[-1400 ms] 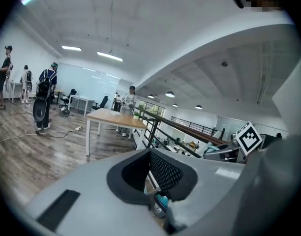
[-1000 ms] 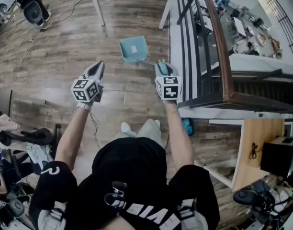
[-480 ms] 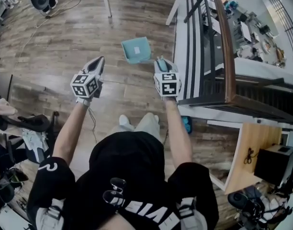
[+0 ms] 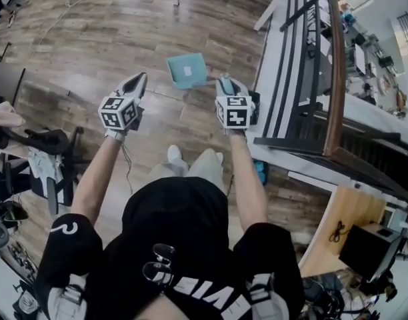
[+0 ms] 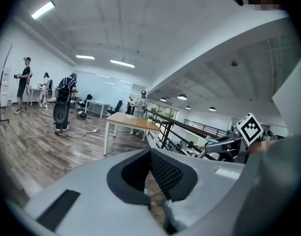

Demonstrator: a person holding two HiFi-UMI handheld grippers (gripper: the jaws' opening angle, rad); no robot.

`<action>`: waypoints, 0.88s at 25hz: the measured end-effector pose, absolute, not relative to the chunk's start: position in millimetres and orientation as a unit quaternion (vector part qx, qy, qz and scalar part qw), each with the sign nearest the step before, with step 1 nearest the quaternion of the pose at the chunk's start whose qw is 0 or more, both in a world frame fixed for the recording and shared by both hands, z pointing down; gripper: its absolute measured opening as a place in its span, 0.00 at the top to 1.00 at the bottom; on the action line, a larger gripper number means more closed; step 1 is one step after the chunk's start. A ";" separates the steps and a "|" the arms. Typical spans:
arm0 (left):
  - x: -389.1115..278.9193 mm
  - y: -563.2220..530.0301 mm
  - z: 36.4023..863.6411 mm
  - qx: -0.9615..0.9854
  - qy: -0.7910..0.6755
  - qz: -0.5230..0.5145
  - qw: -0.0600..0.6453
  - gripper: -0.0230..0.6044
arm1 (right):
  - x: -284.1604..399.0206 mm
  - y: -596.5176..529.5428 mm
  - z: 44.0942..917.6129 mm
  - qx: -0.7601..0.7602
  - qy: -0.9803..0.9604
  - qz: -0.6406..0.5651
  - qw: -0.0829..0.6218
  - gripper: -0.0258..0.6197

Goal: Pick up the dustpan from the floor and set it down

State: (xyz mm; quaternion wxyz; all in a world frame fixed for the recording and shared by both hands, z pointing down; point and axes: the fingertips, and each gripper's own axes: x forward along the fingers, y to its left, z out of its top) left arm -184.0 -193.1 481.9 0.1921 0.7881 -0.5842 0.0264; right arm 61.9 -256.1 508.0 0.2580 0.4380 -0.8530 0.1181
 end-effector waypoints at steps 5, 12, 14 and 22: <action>-204.2 -182.6 504.1 0.774 -0.597 0.032 0.208 0.97 | 29.7 -257.3 529.7 0.416 -0.861 0.121 0.266 0.82; -222.9 -170.7 539.5 0.758 -0.609 0.036 0.231 0.97 | -8.0 -255.5 580.8 0.392 -0.862 0.131 0.294 0.82; -227.9 -169.1 549.5 0.755 -0.610 0.042 0.235 0.97 | -17.5 -256.6 596.7 0.386 -0.861 0.135 0.301 0.82; -245.9 -165.2 600.2 0.745 -0.610 0.067 0.260 0.97 | -46.7 -262.6 658.8 0.360 -0.857 0.145 0.338 0.82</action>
